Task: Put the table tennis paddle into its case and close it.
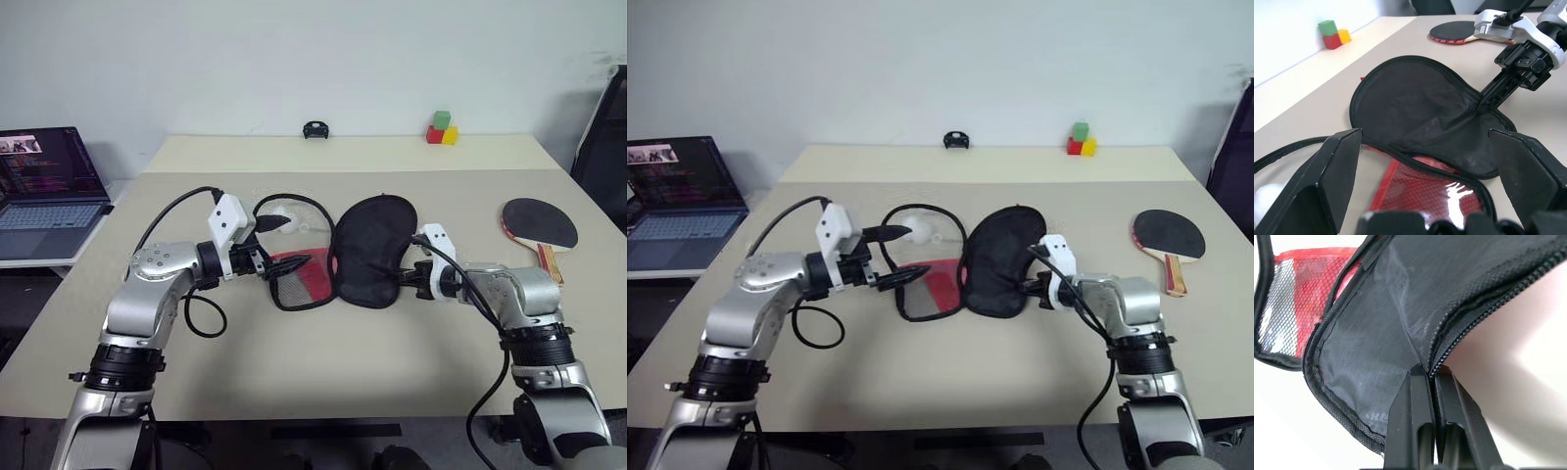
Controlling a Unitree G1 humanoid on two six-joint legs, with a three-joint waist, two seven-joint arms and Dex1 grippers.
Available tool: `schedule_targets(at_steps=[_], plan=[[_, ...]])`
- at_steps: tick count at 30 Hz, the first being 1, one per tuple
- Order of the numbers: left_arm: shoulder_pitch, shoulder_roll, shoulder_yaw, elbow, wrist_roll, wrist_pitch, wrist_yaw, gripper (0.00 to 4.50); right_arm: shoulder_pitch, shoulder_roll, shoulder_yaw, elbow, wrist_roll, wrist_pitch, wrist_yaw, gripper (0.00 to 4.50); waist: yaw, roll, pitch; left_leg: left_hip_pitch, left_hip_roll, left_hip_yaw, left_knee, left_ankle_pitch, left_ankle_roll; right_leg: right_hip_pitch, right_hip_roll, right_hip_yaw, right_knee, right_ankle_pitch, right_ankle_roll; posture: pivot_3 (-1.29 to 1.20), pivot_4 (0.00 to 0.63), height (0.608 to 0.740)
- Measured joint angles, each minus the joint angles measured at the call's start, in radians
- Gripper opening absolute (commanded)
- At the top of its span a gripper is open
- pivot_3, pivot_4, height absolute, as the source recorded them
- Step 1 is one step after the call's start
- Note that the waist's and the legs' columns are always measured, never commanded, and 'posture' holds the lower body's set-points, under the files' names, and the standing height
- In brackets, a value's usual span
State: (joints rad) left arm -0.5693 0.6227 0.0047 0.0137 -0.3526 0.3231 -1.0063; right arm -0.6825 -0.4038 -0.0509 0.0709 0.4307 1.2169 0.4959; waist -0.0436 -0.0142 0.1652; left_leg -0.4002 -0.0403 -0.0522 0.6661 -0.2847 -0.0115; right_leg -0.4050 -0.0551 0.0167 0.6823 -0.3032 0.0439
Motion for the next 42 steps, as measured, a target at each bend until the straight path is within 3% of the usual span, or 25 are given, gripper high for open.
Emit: schedule_targets(at_steps=[20,31,40,42], plan=[[-0.074,-0.066,-0.045,0.069,0.007,-0.025,-0.034,4.50,-0.007,-0.108,-0.161,0.089,0.015,-0.015,-0.053,0.02,0.007,0.000,0.000,0.000,0.000,0.001,0.001,0.000,0.000,0.000,0.000,0.000,0.001,0.000,0.000,0.00,0.150,0.740],[-0.076,-0.080,-0.063,0.075,0.011,-0.027,-0.040,4.50,0.007,-0.244,-0.134,0.142,0.001,-0.047,0.017,0.02,0.010,0.000,0.000,0.000,0.000,0.002,0.003,0.000,0.001,0.001,0.000,0.000,0.002,0.000,0.000,0.00,0.150,0.740],[-0.094,-0.103,-0.080,0.076,0.019,-0.029,-0.048,4.50,-0.035,-0.273,-0.044,0.254,-0.056,-0.123,0.091,0.02,0.010,0.000,0.000,-0.001,0.000,0.002,0.010,0.000,0.001,0.001,0.000,0.001,0.008,0.000,0.000,0.00,0.150,0.740],[-0.094,-0.103,-0.080,0.076,0.020,-0.029,-0.048,4.50,-0.050,-0.273,-0.044,0.284,-0.074,-0.152,0.091,0.63,0.011,0.000,0.000,-0.001,0.000,0.002,0.012,0.000,0.002,0.001,0.000,0.001,0.010,0.000,0.000,0.00,0.150,0.740]])
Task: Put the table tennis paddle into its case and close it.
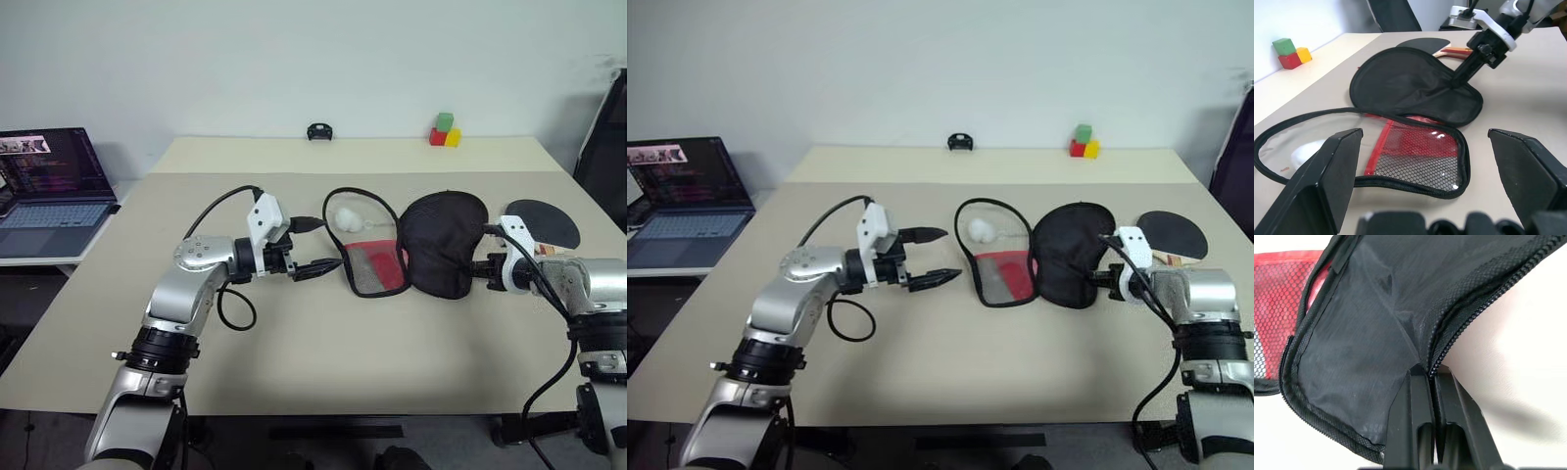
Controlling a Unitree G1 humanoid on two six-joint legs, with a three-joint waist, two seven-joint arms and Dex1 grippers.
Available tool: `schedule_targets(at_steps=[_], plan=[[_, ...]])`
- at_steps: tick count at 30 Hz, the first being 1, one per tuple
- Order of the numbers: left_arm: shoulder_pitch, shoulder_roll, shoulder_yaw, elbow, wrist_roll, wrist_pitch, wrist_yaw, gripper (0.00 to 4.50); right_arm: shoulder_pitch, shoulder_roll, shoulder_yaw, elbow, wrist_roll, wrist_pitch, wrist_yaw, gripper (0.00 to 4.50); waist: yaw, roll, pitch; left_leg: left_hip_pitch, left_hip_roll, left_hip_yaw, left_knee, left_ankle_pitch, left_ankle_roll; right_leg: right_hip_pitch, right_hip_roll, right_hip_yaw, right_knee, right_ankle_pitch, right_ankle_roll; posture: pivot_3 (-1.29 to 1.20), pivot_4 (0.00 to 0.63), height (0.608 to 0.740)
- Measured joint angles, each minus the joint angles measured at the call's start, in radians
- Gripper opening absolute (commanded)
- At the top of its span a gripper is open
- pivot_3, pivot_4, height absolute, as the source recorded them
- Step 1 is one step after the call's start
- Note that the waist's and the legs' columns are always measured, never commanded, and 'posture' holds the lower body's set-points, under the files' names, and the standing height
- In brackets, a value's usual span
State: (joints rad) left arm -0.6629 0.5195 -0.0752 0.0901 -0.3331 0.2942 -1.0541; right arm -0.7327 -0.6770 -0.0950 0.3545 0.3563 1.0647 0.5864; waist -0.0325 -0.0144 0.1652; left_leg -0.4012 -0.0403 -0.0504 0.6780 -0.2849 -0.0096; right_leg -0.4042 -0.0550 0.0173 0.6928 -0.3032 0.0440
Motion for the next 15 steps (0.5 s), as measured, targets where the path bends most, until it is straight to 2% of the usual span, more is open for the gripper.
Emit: schedule_targets(at_steps=[6,14,15], plan=[[0.000,-0.002,0.000,0.000,0.001,-0.001,0.000,4.50,-0.015,-0.015,0.002,0.081,-0.060,-0.072,0.001,2.63,0.000,0.000,0.000,0.001,0.000,0.000,0.001,-0.001,0.003,0.000,0.000,0.000,0.003,0.000,0.000,0.00,0.150,0.740],[0.000,-0.012,0.000,0.000,0.004,-0.008,0.000,4.50,-0.039,-0.052,-0.003,0.130,-0.099,-0.155,0.021,2.63,0.000,0.000,0.000,0.001,0.000,0.000,0.001,-0.001,0.003,0.000,0.000,0.000,0.003,0.000,0.000,0.00,0.150,0.740],[0.000,-0.013,0.000,0.000,0.004,-0.011,0.000,4.50,-0.039,-0.057,-0.010,0.131,-0.097,-0.160,0.025,2.81,0.000,0.000,0.000,0.001,0.000,0.000,0.001,-0.001,0.003,0.000,0.000,0.000,0.003,0.000,0.000,0.00,0.150,0.740]])
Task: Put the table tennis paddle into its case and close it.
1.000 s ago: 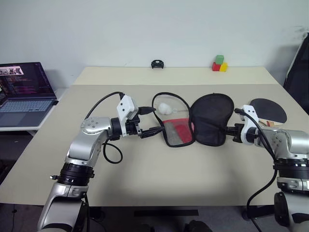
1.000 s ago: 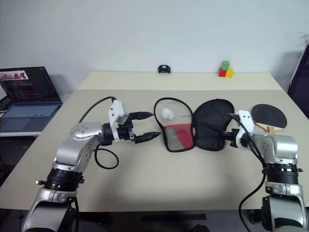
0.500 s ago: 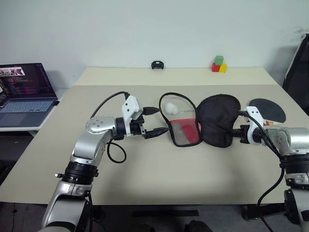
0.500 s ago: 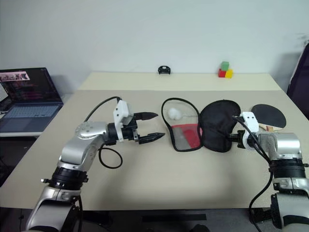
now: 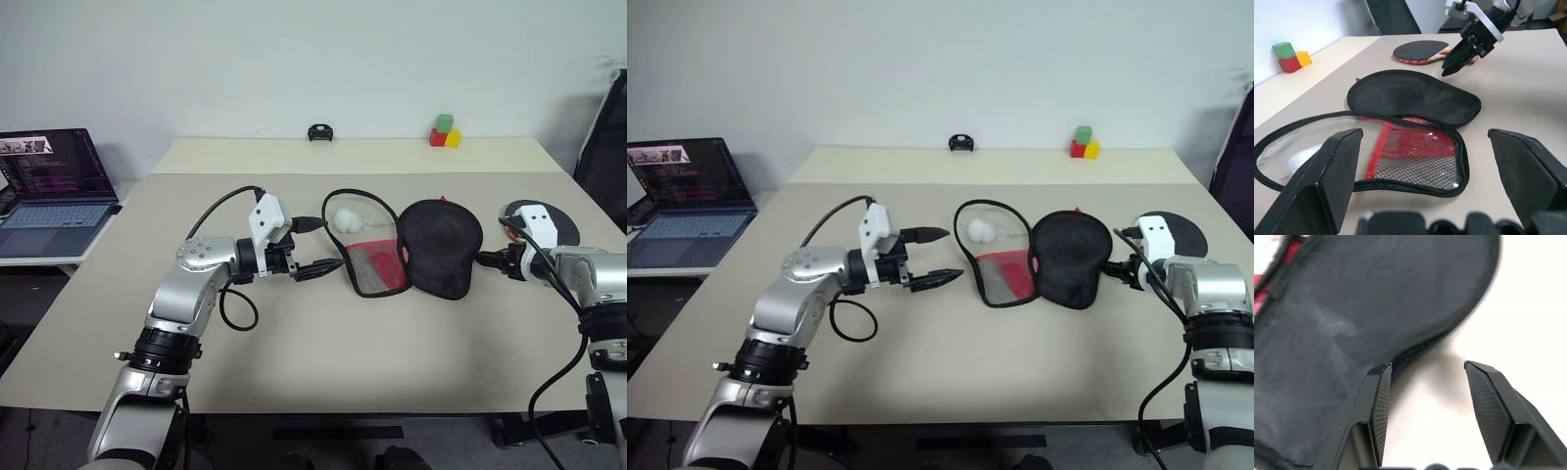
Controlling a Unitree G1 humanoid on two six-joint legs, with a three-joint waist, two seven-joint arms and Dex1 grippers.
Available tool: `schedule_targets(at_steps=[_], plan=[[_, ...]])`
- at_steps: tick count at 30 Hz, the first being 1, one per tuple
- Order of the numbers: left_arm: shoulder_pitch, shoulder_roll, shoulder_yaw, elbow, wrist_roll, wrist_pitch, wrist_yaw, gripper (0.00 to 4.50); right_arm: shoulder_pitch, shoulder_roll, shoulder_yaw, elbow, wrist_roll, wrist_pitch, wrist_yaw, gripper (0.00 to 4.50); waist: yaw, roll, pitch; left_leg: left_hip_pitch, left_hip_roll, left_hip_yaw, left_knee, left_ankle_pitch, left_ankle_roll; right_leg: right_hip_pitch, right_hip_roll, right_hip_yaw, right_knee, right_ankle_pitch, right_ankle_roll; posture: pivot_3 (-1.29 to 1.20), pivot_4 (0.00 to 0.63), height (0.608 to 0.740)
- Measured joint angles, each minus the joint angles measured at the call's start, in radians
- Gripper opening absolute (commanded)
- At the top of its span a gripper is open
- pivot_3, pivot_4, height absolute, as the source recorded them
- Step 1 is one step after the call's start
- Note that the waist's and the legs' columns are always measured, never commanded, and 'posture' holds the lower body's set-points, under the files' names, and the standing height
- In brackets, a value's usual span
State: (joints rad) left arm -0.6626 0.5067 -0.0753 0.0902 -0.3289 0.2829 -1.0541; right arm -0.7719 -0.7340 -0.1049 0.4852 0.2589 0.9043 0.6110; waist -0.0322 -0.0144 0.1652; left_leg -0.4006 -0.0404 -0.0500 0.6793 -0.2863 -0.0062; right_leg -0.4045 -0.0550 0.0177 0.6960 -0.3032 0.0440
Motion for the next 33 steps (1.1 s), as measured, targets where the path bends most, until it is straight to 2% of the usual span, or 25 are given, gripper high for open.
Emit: schedule_targets(at_steps=[2,6,11,18,24,31,33], plan=[[0.000,-0.003,0.000,0.000,0.000,-0.003,0.001,4.50,0.000,-0.006,-0.036,-0.008,0.014,-0.001,0.002,3.19,0.000,0.000,0.000,0.000,0.000,0.000,0.000,0.000,0.000,0.000,0.000,0.000,0.000,0.000,0.000,0.00,0.150,0.740],[0.000,-0.014,0.000,0.000,0.000,-0.005,0.008,4.50,0.008,-0.025,-0.099,-0.059,0.038,-0.008,-0.002,4.49,0.000,0.000,0.000,0.000,0.000,0.000,0.000,0.000,0.000,0.000,0.000,0.000,0.000,0.000,0.000,0.00,0.150,0.740],[-0.034,-0.061,-0.015,0.022,0.021,-0.008,0.039,4.50,0.059,-0.029,-0.153,-0.047,-0.002,-0.131,-0.113,4.49,0.003,0.000,0.000,0.000,0.000,0.000,0.000,0.000,0.000,0.000,0.000,0.000,0.000,0.000,0.000,0.00,0.150,0.740],[-0.089,-0.123,-0.064,0.044,0.040,-0.022,0.038,4.50,0.059,-0.015,-0.198,0.173,-0.079,-0.317,-0.326,4.49,-0.001,0.000,0.000,0.000,0.000,0.002,0.000,0.001,0.000,0.000,0.000,0.001,0.001,0.000,0.000,0.00,0.150,0.740],[-0.141,-0.160,-0.087,0.083,0.053,-0.043,0.016,4.50,0.017,0.019,-0.198,0.346,-0.081,-0.371,-0.352,4.49,-0.009,0.000,0.000,0.001,0.000,0.004,0.000,0.001,0.001,0.000,0.000,0.001,0.001,0.000,0.000,0.00,0.150,0.740],[-0.156,-0.170,-0.087,0.115,0.061,-0.061,0.003,4.50,-0.023,0.047,-0.178,0.457,-0.101,-0.439,-0.351,4.49,-0.010,0.000,0.000,0.001,0.000,0.004,0.000,0.003,-0.002,0.001,0.000,0.002,0.001,0.000,0.000,0.00,0.150,0.740],[-0.156,-0.170,-0.087,0.117,0.062,-0.069,-0.001,4.50,-0.025,0.047,-0.177,0.468,-0.104,-0.455,-0.350,4.11,-0.011,0.000,0.000,0.001,0.000,0.003,0.000,0.003,-0.002,0.001,0.000,0.002,0.001,0.000,0.000,0.00,0.150,0.740]])
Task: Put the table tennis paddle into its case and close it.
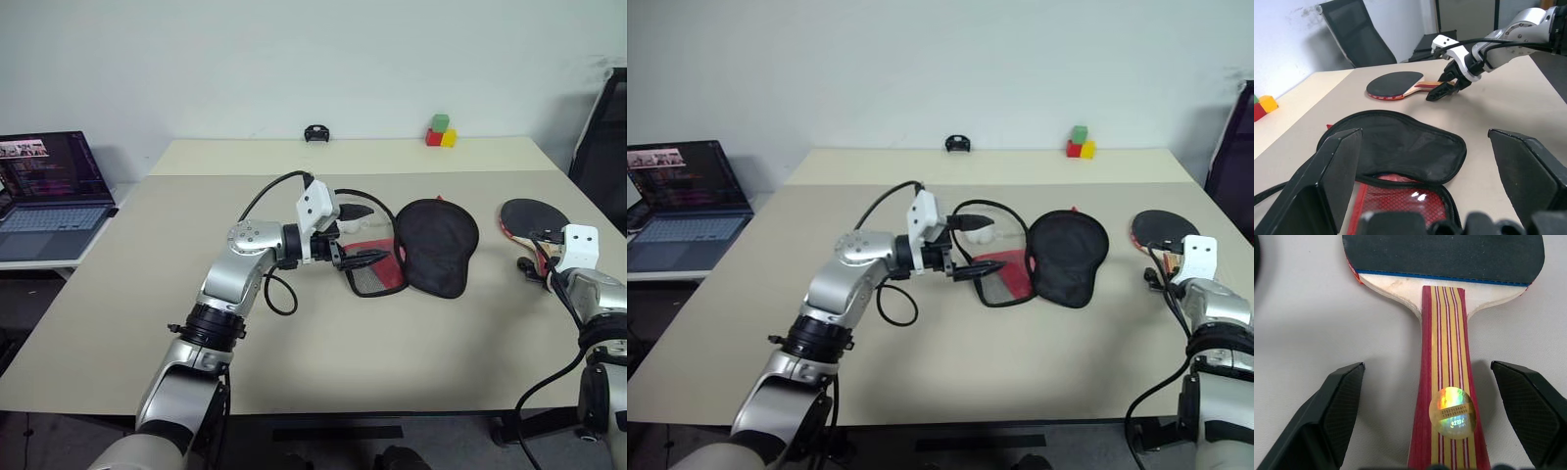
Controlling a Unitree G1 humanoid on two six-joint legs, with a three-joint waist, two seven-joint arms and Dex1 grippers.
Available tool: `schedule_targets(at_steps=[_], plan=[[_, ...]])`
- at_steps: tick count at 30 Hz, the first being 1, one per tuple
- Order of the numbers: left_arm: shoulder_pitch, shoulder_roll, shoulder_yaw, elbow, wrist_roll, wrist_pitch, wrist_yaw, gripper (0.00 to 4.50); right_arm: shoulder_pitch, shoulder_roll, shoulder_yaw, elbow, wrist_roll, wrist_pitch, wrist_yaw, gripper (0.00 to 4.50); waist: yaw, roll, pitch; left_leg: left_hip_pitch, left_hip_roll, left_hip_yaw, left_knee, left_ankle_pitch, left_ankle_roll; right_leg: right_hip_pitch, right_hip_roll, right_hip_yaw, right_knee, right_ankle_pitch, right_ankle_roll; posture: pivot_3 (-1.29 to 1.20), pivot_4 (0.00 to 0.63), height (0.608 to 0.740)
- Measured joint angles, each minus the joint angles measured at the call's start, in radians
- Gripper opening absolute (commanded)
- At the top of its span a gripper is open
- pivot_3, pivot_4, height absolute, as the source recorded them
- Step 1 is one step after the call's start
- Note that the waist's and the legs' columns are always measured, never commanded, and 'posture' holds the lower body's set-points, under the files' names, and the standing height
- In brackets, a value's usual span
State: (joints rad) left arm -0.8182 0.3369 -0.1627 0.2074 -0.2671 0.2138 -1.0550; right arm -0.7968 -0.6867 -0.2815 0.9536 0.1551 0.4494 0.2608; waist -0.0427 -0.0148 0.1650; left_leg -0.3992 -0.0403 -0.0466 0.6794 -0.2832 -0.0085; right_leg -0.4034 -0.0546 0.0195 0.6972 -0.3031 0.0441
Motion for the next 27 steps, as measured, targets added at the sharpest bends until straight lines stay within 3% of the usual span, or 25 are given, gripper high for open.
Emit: schedule_targets(at_steps=[9,16,27], plan=[[0.002,0.004,0.000,0.002,0.001,-0.003,-0.002,4.50,0.005,0.002,0.000,0.001,0.002,0.008,0.017,1.45,0.010,-0.001,0.000,0.003,0.000,-0.003,0.001,0.000,0.000,0.005,0.000,-0.002,-0.001,0.000,0.000,0.00,0.150,0.740],[0.023,0.004,0.000,0.000,0.001,-0.001,-0.003,4.50,0.114,-0.046,0.029,-0.183,0.003,0.119,0.075,1.37,0.017,-0.001,0.000,0.001,0.000,-0.006,0.000,0.000,0.000,0.006,0.000,-0.004,-0.005,0.000,0.000,0.00,0.150,0.740],[0.044,0.000,-0.002,-0.008,-0.005,0.001,-0.021,4.50,0.477,-0.125,-0.072,-0.763,0.085,0.515,0.117,1.37,0.032,0.000,-0.001,0.000,0.000,-0.008,0.000,-0.002,0.004,0.007,0.000,-0.005,-0.007,0.000,0.000,0.00,0.150,0.740]])
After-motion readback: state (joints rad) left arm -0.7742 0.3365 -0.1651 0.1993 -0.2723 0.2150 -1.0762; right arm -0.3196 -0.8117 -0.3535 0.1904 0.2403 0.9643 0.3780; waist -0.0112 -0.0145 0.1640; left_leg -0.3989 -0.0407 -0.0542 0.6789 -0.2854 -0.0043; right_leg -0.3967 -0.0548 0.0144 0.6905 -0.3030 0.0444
